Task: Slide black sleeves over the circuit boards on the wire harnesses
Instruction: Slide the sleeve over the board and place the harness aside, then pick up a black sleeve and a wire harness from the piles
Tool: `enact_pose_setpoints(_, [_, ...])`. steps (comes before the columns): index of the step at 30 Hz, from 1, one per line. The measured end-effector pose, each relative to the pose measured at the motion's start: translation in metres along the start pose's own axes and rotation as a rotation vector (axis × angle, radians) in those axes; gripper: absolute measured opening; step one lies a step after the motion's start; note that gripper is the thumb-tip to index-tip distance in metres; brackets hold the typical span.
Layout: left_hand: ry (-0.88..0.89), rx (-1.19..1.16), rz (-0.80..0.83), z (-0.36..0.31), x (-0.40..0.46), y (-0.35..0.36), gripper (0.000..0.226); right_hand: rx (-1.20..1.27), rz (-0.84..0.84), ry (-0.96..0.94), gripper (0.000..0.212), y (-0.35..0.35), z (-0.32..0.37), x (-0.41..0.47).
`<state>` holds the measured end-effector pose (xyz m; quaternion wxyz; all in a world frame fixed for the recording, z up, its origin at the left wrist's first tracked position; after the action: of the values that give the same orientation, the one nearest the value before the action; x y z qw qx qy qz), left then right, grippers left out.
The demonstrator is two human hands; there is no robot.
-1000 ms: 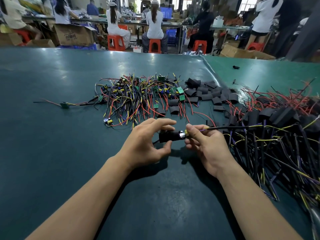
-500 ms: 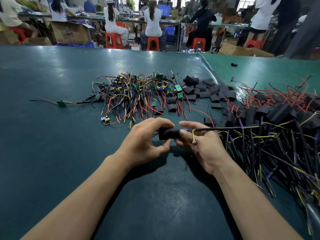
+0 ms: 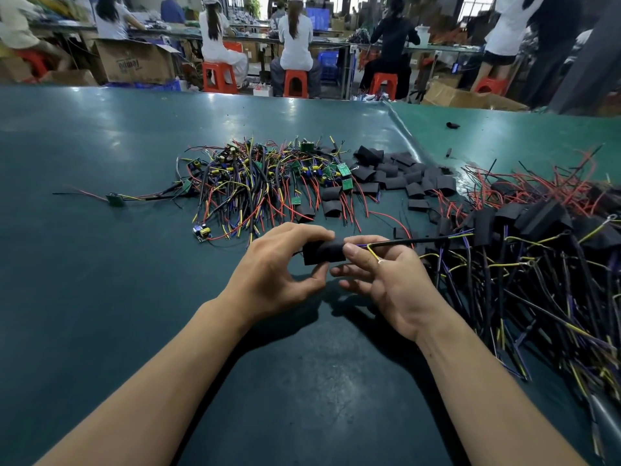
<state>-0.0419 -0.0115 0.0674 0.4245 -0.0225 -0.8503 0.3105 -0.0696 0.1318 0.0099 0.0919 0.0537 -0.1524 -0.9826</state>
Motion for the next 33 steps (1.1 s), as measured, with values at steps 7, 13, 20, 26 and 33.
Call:
enact_pose_setpoints(7, [-0.036, -0.069, 0.03, -0.005, -0.003, 0.005, 0.046, -0.33, 0.199, -0.042, 0.037, 0.019, -0.005, -0.007])
enact_pose_setpoints(13, [-0.023, -0.062, -0.002, -0.003, -0.001, -0.002, 0.04, -0.243, 0.127, -0.044, 0.047, 0.013, 0.002, -0.007])
enact_pose_setpoints(20, [0.054, -0.065, 0.048, -0.006, -0.001, 0.003, 0.039, -0.237, 0.061, -0.023, 0.038, 0.009, 0.0, -0.006])
enact_pose_setpoints(26, [0.167, 0.094, -0.04, -0.008, 0.001, 0.0, 0.034, -0.216, -0.104, -0.199, 0.006, 0.0, 0.014, -0.005])
enact_pose_setpoints(33, [-0.007, 0.25, -0.151, 0.011, 0.0, -0.006, 0.028, 0.417, -0.579, -0.317, 0.037, -0.057, 0.034, -0.015])
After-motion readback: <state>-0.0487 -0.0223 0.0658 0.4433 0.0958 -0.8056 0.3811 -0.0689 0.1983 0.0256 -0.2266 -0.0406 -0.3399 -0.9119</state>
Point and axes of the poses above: each hand's wrist, its own x-axis towards the middle knuckle, its own y-axis out of the palm, z = x × y, the point moved 8 cm from there along x, towards the middle knuckle, and after that the axes turned 4 degrees about -x, right-handed, at the moved point
